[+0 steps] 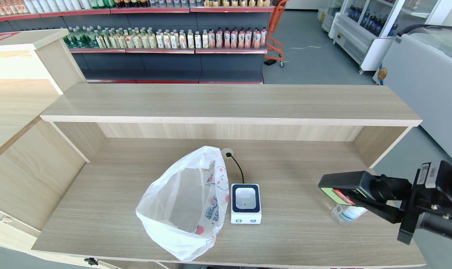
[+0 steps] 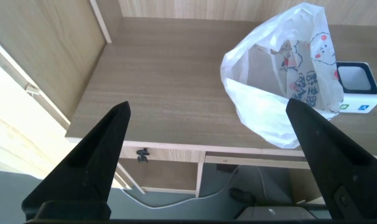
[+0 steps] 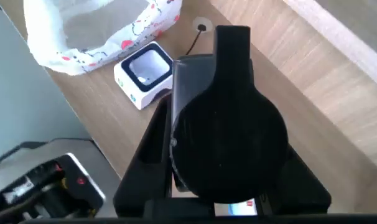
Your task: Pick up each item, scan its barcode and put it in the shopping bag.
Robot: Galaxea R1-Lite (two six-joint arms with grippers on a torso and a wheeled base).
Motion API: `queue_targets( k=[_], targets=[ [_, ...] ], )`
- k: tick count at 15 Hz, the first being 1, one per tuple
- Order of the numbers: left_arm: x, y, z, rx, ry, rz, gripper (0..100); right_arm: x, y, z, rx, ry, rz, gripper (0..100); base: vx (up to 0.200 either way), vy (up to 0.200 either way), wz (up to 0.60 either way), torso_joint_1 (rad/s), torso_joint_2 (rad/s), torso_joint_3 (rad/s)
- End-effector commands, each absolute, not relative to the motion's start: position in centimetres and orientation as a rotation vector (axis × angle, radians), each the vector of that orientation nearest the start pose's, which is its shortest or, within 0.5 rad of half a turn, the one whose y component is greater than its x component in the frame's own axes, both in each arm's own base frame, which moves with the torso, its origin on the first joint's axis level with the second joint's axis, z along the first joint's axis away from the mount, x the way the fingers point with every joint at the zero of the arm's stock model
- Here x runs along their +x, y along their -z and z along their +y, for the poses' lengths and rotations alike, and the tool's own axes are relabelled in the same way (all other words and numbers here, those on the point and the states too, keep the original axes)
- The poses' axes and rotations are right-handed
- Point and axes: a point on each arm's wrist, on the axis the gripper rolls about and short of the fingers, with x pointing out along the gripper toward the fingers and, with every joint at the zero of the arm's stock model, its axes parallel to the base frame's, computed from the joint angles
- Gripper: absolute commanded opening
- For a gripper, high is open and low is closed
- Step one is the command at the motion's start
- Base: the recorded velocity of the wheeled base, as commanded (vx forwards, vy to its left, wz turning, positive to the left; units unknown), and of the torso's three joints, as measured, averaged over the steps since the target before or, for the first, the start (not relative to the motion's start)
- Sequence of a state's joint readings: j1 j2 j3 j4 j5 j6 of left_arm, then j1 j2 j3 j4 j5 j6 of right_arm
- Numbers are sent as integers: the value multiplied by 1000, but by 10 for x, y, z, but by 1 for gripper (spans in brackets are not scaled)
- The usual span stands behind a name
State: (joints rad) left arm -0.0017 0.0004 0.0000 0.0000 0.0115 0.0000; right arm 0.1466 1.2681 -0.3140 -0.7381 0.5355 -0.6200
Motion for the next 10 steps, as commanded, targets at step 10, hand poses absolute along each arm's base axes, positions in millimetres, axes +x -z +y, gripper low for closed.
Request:
queue_targets(
  k=[10],
  targets=[
    [-23,-75,0,0,-11,0,100,235,-144,49,516,-545,537,0,0,0,0,0,0,0]
  ],
)
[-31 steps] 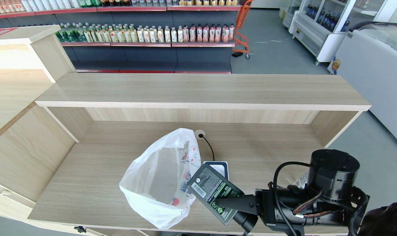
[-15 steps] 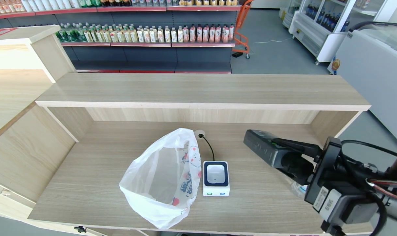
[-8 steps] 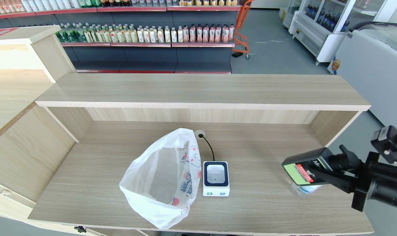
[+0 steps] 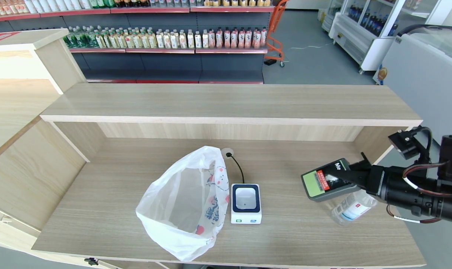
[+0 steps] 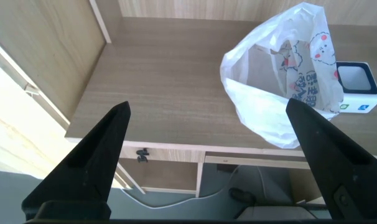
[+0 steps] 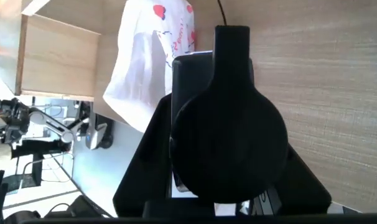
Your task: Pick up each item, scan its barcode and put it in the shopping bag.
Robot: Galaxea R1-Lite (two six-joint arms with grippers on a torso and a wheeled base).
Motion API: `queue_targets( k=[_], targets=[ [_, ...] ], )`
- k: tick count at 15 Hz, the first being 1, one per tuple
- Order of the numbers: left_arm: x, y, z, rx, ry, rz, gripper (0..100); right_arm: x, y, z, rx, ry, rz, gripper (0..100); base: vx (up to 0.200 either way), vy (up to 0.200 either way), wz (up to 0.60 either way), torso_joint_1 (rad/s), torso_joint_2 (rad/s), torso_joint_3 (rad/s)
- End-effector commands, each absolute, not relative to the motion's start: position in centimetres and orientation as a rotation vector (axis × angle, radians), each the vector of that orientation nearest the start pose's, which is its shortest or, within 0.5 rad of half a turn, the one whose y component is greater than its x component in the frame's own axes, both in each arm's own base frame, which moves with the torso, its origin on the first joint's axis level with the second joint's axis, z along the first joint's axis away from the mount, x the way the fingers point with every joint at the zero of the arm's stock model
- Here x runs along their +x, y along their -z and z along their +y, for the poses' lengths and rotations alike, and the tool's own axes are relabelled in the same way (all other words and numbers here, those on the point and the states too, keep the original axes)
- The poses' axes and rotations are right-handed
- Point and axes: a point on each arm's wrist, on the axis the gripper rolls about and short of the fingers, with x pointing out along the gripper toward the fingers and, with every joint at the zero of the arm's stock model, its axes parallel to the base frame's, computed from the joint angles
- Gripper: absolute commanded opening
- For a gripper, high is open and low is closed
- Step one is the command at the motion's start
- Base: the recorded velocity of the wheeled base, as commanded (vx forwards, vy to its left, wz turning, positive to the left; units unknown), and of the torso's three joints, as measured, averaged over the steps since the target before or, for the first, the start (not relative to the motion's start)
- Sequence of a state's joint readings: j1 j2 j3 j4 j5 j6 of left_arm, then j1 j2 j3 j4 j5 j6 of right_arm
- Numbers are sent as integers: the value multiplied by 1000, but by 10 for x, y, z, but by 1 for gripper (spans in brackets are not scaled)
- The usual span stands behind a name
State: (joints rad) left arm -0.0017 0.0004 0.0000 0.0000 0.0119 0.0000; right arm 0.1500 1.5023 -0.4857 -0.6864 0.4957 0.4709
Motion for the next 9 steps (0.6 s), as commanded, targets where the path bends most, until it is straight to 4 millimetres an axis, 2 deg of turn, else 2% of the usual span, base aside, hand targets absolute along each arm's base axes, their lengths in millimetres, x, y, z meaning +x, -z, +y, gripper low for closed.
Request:
queue_targets(
  k=[1,6,9],
  targets=[
    [-23,-75,0,0,-11,0,100,234,-144,53,511,-560,541,0,0,0,0,0,0,0],
    [-23,-75,0,2,-11,0,100,232,-144,61,503,-593,554,0,0,0,0,0,0,0],
    [-23,-75,0,0,-11,0,100,234,-143,61,504,-590,561,0,0,200,0,-4,1,7]
  ],
)
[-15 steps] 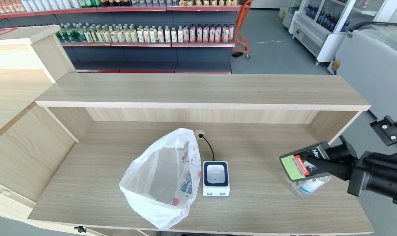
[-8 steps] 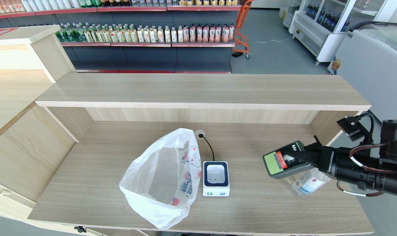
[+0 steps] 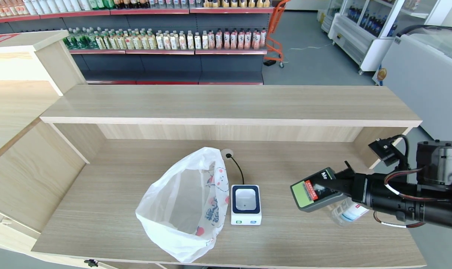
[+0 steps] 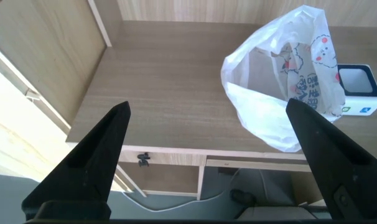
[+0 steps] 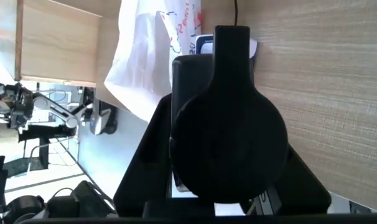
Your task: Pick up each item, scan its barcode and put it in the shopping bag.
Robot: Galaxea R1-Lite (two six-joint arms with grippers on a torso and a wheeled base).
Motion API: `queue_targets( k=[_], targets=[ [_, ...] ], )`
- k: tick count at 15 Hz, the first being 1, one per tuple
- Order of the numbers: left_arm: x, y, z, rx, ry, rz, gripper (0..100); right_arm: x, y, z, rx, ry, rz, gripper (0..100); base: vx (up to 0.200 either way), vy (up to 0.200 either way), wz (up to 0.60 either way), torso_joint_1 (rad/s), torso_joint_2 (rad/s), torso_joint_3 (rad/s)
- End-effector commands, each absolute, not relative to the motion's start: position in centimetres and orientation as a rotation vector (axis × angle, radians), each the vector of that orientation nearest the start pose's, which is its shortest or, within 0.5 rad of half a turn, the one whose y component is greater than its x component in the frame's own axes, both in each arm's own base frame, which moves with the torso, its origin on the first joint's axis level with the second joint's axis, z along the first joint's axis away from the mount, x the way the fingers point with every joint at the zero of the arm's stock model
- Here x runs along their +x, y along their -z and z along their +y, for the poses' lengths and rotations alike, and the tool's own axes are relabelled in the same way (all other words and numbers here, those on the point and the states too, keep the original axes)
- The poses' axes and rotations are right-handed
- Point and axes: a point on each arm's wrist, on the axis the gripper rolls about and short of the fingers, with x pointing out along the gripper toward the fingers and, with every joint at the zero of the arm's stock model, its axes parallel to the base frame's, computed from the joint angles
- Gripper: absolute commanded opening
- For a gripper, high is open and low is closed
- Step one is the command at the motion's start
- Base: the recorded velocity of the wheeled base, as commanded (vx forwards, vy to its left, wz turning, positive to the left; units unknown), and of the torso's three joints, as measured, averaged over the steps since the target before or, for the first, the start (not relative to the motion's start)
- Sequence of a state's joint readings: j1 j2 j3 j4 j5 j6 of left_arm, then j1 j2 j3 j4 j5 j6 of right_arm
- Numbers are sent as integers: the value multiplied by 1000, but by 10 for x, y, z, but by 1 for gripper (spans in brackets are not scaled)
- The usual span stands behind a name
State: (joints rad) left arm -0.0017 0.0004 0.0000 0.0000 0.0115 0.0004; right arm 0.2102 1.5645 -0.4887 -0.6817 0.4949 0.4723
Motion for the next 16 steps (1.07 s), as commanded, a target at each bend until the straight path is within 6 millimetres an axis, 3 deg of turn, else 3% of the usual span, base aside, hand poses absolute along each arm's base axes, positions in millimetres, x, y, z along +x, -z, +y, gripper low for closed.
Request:
queue_targets(
  k=[1,8,16],
  targets=[
    [-23,-75,0,0,-11,0,100,235,-141,61,504,-589,566,0,0,200,0,-7,-2,7],
    [-23,-75,0,2,-11,0,100,258,-127,78,472,-530,602,0,0,200,0,4,2,3],
    [-23,-75,0,0,-11,0,100,290,-89,102,338,-472,670,0,0,0,0,0,0,0]
  ],
)
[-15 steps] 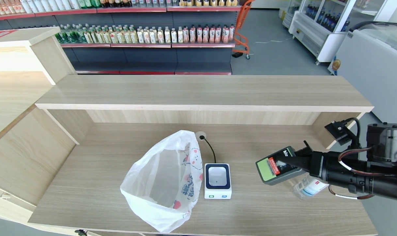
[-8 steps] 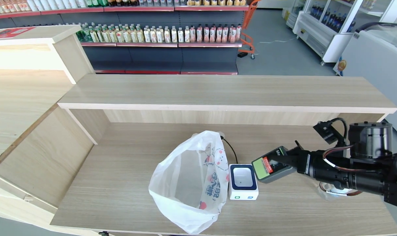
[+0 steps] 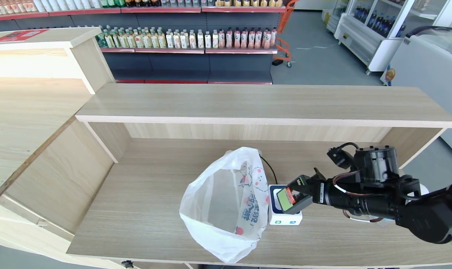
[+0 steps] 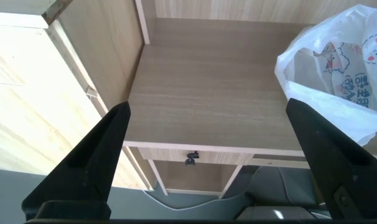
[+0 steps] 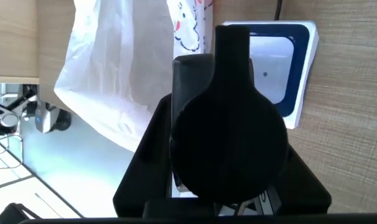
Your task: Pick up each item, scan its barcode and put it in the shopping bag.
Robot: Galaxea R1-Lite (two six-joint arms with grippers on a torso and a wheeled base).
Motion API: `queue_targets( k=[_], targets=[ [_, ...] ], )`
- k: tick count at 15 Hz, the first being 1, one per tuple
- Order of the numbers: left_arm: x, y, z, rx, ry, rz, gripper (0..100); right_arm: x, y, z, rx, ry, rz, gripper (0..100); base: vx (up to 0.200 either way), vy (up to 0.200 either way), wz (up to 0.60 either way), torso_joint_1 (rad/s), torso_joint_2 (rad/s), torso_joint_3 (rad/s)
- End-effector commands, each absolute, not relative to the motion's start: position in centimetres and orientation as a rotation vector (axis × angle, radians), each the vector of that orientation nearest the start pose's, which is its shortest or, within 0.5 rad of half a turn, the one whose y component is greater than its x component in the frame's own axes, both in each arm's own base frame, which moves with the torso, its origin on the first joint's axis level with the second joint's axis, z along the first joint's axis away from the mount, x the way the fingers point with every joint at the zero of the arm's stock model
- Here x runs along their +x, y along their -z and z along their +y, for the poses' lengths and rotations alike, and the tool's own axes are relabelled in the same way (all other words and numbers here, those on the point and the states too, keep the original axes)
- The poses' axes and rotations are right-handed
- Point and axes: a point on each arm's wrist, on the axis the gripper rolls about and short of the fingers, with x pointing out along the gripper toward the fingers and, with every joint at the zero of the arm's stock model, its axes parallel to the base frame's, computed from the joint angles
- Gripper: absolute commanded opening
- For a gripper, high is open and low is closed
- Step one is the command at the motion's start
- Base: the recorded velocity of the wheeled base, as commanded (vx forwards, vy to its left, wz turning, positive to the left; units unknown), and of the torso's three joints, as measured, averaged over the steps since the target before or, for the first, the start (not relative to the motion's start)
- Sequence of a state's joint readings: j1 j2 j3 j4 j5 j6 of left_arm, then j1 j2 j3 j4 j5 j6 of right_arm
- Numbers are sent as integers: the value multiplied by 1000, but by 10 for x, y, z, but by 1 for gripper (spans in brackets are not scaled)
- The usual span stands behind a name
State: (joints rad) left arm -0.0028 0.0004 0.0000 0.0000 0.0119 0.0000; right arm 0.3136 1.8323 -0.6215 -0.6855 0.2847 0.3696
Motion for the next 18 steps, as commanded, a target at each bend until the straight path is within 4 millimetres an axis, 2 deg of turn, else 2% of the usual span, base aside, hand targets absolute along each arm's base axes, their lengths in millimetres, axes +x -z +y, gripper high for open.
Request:
queue_targets(
  k=[1,6,13,18],
  targets=[
    [-23,-75,0,0,-11,0,100,293,-87,103,338,-473,672,0,0,0,0,0,0,0],
    [-23,-75,0,0,-11,0,100,312,-73,110,322,-474,690,0,0,0,0,0,0,0],
    [-23,-75,0,0,-11,0,100,321,-55,118,261,-487,681,0,0,0,0,0,0,0],
    [-23,-75,0,0,-11,0,100,325,-52,119,256,-463,667,0,0,0,0,0,0,0]
  ],
)
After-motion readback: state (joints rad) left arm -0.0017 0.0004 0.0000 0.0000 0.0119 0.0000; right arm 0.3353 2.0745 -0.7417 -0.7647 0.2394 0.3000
